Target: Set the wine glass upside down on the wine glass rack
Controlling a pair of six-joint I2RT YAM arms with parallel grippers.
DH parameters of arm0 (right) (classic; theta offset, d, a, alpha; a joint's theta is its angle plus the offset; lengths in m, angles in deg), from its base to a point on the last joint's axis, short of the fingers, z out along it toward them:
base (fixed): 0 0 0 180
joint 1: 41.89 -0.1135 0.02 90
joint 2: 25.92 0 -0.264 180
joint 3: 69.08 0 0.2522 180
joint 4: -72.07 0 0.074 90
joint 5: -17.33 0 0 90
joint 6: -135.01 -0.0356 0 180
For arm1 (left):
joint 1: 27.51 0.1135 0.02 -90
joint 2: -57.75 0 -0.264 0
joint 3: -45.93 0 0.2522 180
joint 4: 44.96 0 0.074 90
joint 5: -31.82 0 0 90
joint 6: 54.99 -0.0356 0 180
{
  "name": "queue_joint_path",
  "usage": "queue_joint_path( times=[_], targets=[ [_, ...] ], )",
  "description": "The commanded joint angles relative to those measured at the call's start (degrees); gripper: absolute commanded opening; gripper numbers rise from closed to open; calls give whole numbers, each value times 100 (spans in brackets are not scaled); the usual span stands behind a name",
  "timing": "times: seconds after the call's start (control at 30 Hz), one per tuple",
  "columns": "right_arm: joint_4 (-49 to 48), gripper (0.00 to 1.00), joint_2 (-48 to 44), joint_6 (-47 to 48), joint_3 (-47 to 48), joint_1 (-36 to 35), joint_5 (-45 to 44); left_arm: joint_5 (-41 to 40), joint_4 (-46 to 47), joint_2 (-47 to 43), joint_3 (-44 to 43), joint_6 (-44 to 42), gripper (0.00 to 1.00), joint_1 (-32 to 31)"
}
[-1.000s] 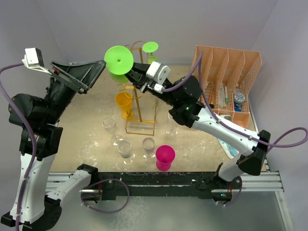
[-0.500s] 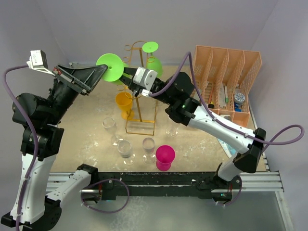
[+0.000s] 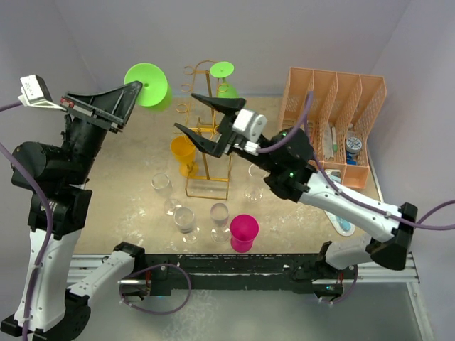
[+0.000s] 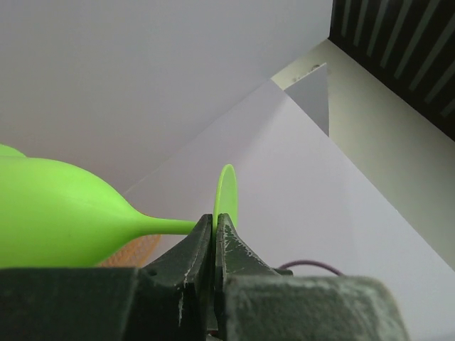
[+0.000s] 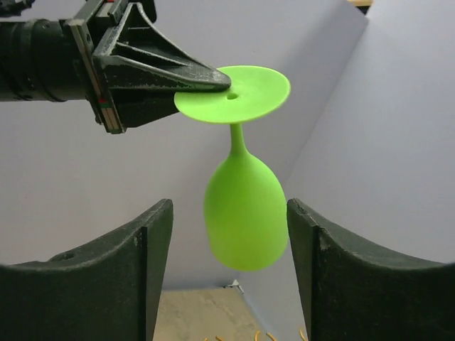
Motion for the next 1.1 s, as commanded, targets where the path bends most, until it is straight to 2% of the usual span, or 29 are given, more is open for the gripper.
queue_joint_path(
  times=[0.0, 0.3, 0.5, 0.63, 0.73, 0.87, 1.07],
  targets=[
    [-908, 69, -763, -453, -529, -21, -732, -492, 348, 270, -309, -288, 0, 14],
    [-492, 71, -2194, -1502, -1626, -19, -1395, -1160, 2, 1001, -607, -1012, 0, 14],
    [1175, 74, -2566, -2310, -1211, -15, -2165, -1459, -693, 1656, -1185, -1627, 0, 12],
    [1512, 74, -2853, -2650, -1435, -13, -2627, -1694, -874, 2029, -1419, -1924, 0, 22],
    [1753, 74, -3013, -2823, -1605, -13, -2649, -1938, -1029, 2323, -1647, -2299, 0, 21],
    [2216, 74, -3022, -3264, -1629, -13, -2791, -1797, -986, 2695, -1784, -2629, 0, 45],
    [2208, 73, -3102, -3945, -1995, -16, -2631, -1307, -693, 3371, -1919, -2693, 0, 153]
  ],
)
